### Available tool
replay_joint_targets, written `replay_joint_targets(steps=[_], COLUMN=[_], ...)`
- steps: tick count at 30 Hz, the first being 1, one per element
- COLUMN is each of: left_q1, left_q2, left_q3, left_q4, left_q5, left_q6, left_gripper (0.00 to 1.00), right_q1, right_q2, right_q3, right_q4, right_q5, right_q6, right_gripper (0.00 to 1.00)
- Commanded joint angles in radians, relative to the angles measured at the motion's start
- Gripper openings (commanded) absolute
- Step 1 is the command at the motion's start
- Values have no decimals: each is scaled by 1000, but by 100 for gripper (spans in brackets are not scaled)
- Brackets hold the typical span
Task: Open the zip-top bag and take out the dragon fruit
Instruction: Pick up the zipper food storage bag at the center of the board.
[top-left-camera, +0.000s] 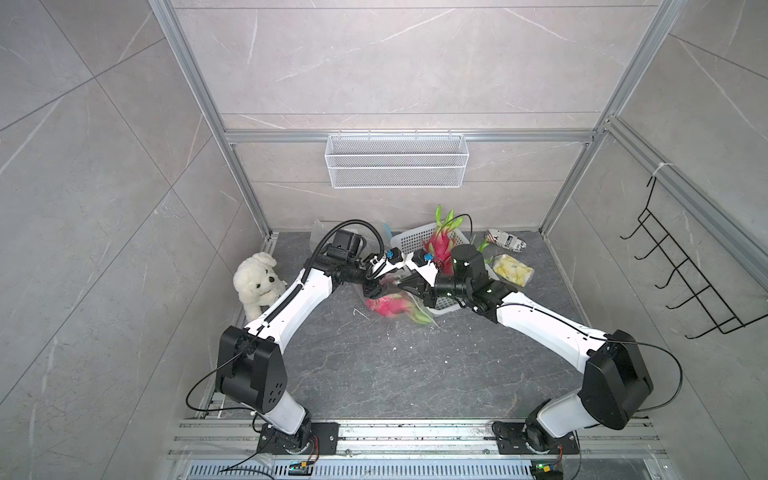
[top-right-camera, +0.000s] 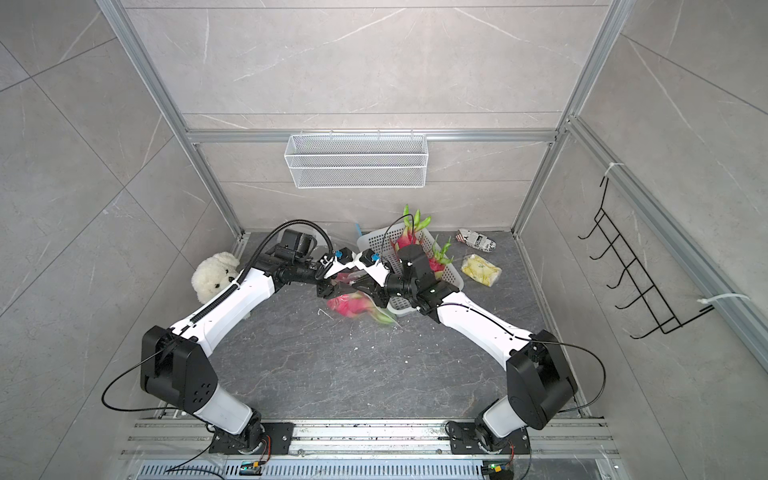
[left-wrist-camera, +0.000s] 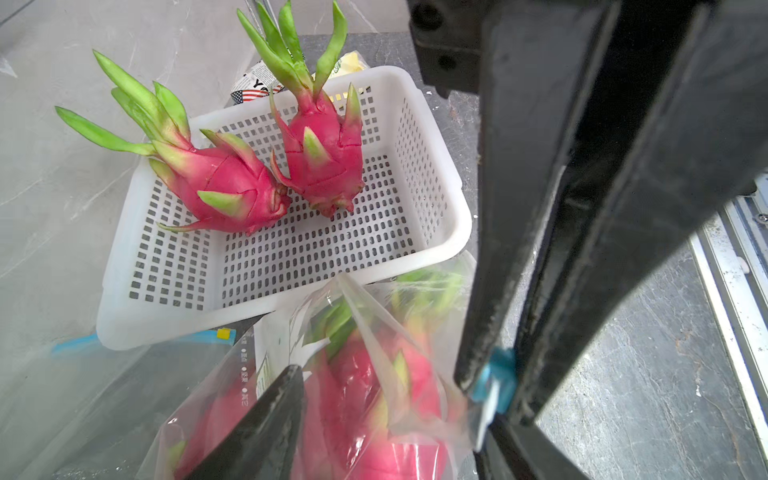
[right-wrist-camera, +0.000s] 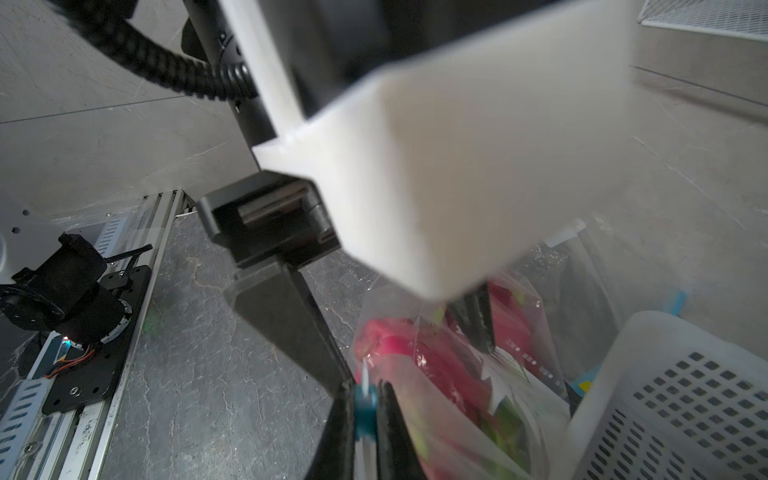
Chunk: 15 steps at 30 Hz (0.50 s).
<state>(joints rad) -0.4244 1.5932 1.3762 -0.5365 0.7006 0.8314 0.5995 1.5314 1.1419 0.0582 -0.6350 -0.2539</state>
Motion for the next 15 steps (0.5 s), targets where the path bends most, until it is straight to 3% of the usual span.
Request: replay_joint_targets(steps=[1,9,13,15], left_q1=[-35,-45,-44,-45], left_q2=[7,59,68,53], left_q3=[39,124,166,154], left_q4=[-8,-129,-204,-194], left_q5=[77,101,74,55], left_q6=[-4,7,34,34], left_gripper=[63,3,0,9], right_q1=[-3,-12,-22,-28], right_q2=[-30,-51,-61,-66], right_q3=[12,-5,-20,-25], right_q4=[27,34,35,35], right_q5=[1,15,27,33], right_q6=[16,19,18,16], right_gripper=[0,0,0,0])
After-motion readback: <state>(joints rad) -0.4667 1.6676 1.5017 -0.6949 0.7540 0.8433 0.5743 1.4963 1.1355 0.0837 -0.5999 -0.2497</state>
